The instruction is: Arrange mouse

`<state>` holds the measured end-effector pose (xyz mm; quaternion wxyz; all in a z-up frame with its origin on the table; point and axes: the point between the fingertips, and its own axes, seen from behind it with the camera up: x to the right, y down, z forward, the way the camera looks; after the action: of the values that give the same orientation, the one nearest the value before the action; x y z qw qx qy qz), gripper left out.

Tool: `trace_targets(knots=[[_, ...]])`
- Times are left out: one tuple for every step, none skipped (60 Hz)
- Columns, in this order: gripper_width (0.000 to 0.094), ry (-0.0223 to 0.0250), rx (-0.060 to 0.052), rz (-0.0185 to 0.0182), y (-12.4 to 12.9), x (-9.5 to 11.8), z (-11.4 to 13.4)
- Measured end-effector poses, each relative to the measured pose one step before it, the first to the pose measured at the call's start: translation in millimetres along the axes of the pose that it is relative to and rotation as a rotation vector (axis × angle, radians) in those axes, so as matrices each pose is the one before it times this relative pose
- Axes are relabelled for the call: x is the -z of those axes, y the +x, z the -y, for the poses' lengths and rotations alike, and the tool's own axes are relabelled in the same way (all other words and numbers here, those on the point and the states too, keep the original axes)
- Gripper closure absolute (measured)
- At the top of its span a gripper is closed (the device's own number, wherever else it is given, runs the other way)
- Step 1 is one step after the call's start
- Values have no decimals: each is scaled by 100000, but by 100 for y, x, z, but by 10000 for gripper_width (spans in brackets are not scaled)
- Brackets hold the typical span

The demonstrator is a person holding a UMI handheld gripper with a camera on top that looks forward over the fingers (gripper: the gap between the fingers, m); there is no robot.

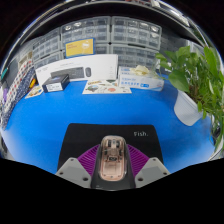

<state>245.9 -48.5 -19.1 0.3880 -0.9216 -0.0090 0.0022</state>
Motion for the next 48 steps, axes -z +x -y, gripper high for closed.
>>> trace_targets(knots=[[485,-99,-234,168,-6,-28,4],[476,-287,-445,67,18,-14,-27],[464,-413,-615,-38,10,-18,-57],[441,-814,-754,-62,22,-21,-106],[415,-380,-878,-406,125,2,12],[380,-270,-749,-558,270,57,8],[310,-474,-401,-536,164,80,-26],[266,-514,-18,-270,61,58,-81],[211,-429,279,140,-28,121,-35],[249,-211,458,167,-41,154,27],[241,-43,444,147,-36,166,89],[235,8,295,220,-88,216,117],[232,67,178,313,-154,272,150],[225,77,164,351,-137,425,240],[223,539,160,154,-162,347,259],[215,619,155,-95,-96,385,305],[210,674,245,-241,-73,427,335],[203,574,177,-480,-120,427,325],[197,516,323,-277,-26,513,273],[188,405,228,-325,-79,491,285],[185,414,191,-306,-99,537,295],[184,555,21,-337,-104,583,304],[184,666,-69,-316,-110,621,349],[182,711,-174,-203,-177,661,361],[184,650,-283,-313,-360,712,449],[182,1089,-143,208,-176,698,333],[182,1051,-198,190,-291,707,415],[184,1170,-171,143,-282,756,413],[183,1282,-108,126,-298,713,435],[184,1246,-30,101,-273,703,393],[184,1024,-44,58,-274,703,367],[184,943,-80,2,-260,661,318],[183,637,-224,-123,-338,613,374],[183,787,-109,-125,-238,643,291],[183,847,-166,-70,-330,445,301],[181,834,-137,31,-249,642,244],[182,852,-11,129,-276,615,194],[180,726,-29,246,-338,576,182],[182,670,-46,293,-327,551,195],[185,587,15,283,-295,518,176],[183,551,-12,189,-312,509,149],[184,449,-28,106,-285,482,104],[183,549,-40,-1,-339,472,26],[181,411,13,239,-282,453,79],[179,380,15,406,-229,420,45],[181,384,-60,389,-310,426,39],[180,423,-10,338,-277,414,36],[181,453,22,237,-242,410,39]])
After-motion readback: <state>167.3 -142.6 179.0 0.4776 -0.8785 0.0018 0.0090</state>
